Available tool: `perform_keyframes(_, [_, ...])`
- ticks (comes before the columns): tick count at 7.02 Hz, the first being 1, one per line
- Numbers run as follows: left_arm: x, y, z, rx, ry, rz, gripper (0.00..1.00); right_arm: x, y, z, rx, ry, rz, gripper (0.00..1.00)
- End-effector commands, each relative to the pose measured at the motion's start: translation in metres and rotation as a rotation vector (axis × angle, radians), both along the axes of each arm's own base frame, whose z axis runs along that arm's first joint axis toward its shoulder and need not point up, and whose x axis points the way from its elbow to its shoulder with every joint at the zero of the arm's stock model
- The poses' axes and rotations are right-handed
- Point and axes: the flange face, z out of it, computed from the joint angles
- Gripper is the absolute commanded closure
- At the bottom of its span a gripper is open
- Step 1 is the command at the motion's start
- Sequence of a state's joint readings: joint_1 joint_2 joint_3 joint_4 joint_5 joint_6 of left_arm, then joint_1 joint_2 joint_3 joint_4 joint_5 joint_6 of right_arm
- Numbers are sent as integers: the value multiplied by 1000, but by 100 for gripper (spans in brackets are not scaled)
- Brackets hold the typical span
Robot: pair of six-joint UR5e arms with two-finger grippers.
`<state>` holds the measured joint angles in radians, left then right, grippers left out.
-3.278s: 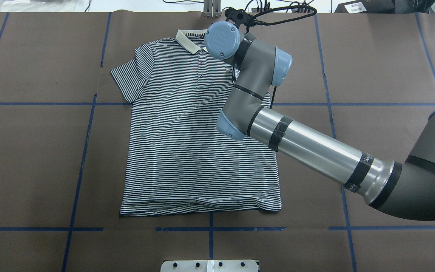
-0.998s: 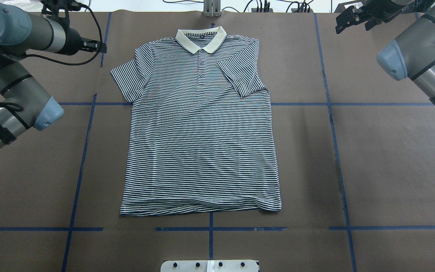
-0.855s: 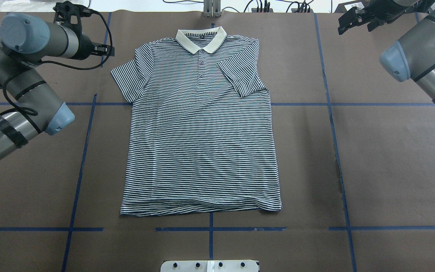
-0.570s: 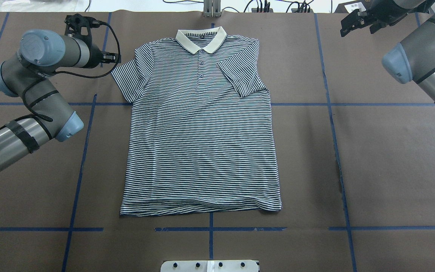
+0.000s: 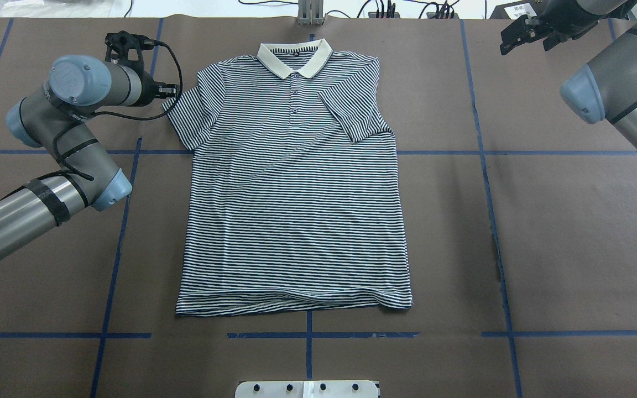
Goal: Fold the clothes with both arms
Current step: 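Move the left gripper to the short sleeve nearest it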
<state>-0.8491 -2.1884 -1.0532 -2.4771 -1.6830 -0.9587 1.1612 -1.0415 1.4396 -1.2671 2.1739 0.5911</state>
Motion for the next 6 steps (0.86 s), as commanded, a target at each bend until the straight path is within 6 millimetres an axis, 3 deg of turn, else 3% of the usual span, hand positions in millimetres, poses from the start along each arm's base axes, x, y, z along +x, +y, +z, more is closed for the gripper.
perform_keyframes(1, [6,1,13,5,15,-6,41,0,0,0,0,1,0,0])
perform_keyframes(5, [12,6,12,-4,27,-4,44,1,1,4,-5,3,2,0])
perform_keyframes(6, [13,6,11,1,31,-2,56,1,1,4,-5,3,2,0])
